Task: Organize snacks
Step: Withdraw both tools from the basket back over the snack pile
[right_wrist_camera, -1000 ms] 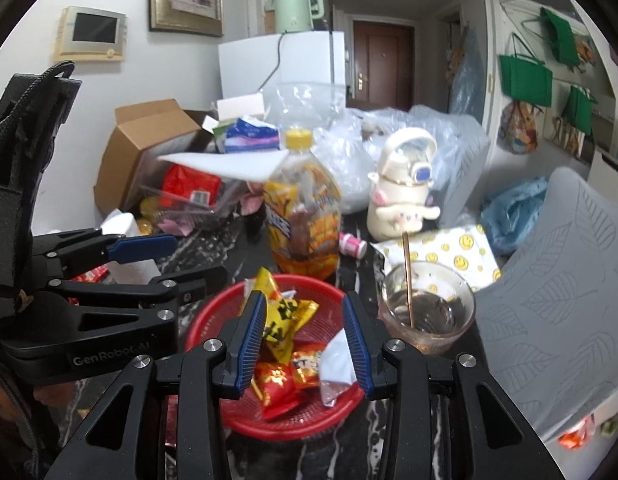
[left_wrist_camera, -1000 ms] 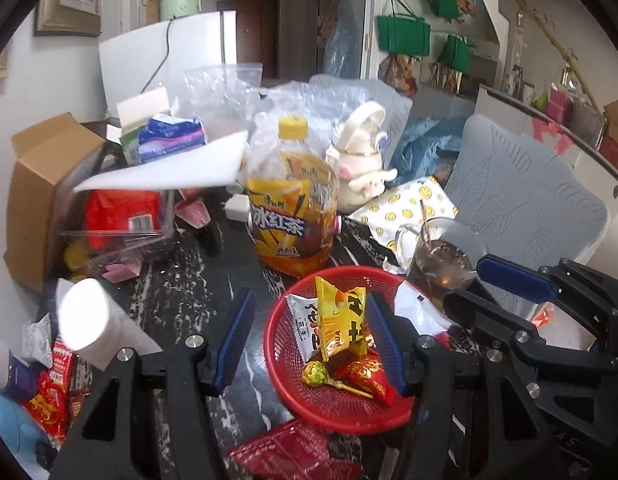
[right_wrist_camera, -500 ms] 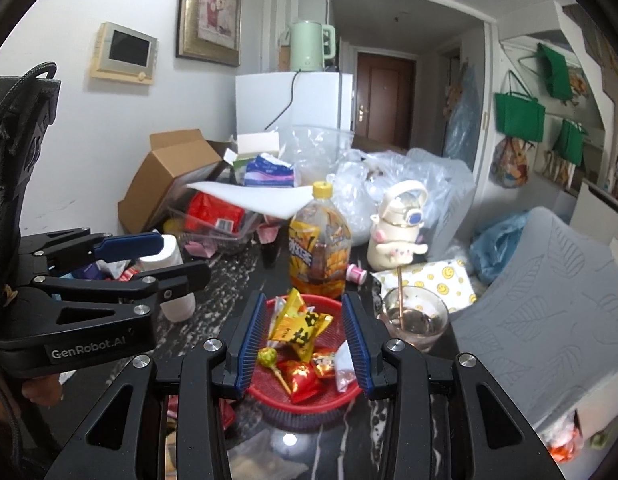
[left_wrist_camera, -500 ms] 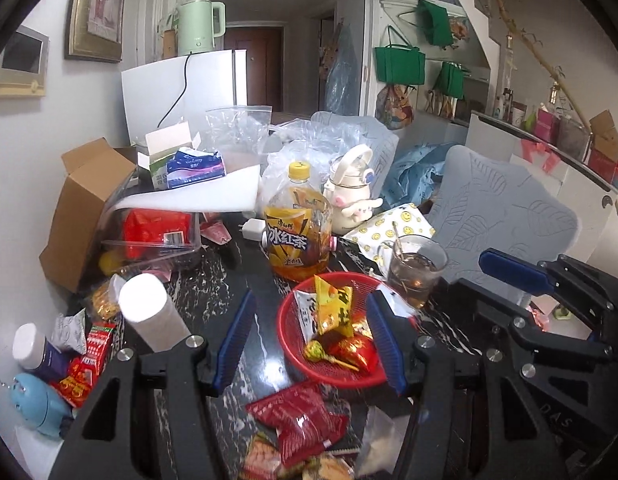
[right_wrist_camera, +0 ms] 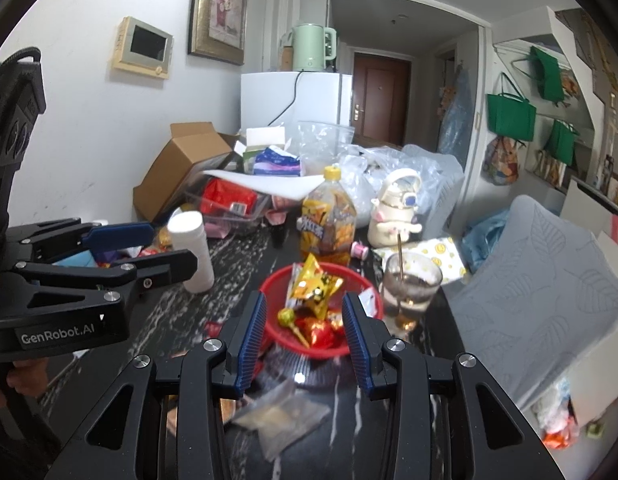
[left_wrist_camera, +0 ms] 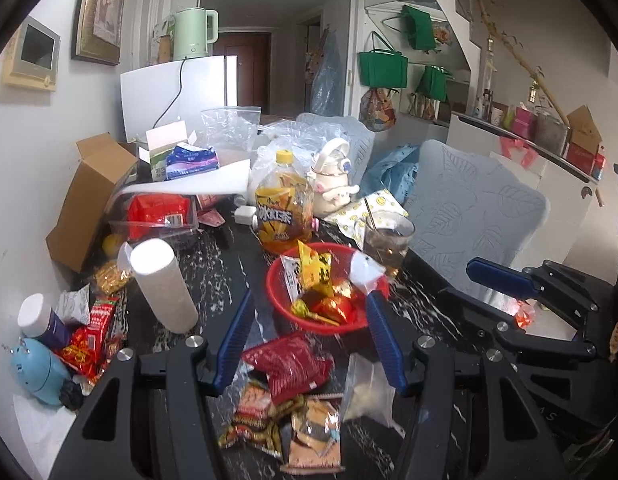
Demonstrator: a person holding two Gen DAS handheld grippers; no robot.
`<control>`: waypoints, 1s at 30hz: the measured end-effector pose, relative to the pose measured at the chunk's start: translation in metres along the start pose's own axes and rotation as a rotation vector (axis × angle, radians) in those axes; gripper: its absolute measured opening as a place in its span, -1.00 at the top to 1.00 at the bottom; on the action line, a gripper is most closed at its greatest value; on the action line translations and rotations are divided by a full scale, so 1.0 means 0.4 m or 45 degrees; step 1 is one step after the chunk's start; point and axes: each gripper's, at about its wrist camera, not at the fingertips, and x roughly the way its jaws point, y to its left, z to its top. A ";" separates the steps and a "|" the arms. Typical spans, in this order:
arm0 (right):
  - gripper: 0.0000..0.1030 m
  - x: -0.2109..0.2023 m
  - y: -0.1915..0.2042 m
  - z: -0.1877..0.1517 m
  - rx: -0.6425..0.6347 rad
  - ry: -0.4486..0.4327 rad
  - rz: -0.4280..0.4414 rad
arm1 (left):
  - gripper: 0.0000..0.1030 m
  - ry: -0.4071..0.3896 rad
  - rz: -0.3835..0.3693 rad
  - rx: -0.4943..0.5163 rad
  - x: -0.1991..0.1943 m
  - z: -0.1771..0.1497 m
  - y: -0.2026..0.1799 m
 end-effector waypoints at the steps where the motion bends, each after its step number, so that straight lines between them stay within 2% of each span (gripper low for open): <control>1: 0.24 -0.006 0.006 -0.007 0.001 0.004 0.002 | -0.10 0.006 -0.012 -0.002 -0.005 -0.009 0.001; 6: 0.24 -0.032 0.035 -0.053 0.014 0.028 0.027 | -0.10 0.024 -0.058 -0.024 -0.029 -0.069 0.003; 17: 0.24 -0.047 0.079 -0.147 0.049 0.093 0.094 | -0.10 0.100 -0.088 -0.058 -0.040 -0.172 0.014; 20: 0.24 -0.038 0.087 -0.169 0.072 0.109 0.117 | -0.10 0.136 -0.107 -0.078 -0.025 -0.197 0.024; 22: 0.24 -0.028 0.090 -0.186 0.086 0.130 0.131 | -0.10 0.123 -0.130 -0.087 -0.023 -0.210 0.031; 29: 0.23 0.025 0.094 -0.227 0.110 0.216 0.177 | -0.10 0.158 -0.119 -0.102 0.011 -0.249 0.058; 30: 0.18 0.032 0.094 -0.230 0.112 0.223 0.185 | -0.10 0.172 -0.122 -0.108 0.022 -0.253 0.064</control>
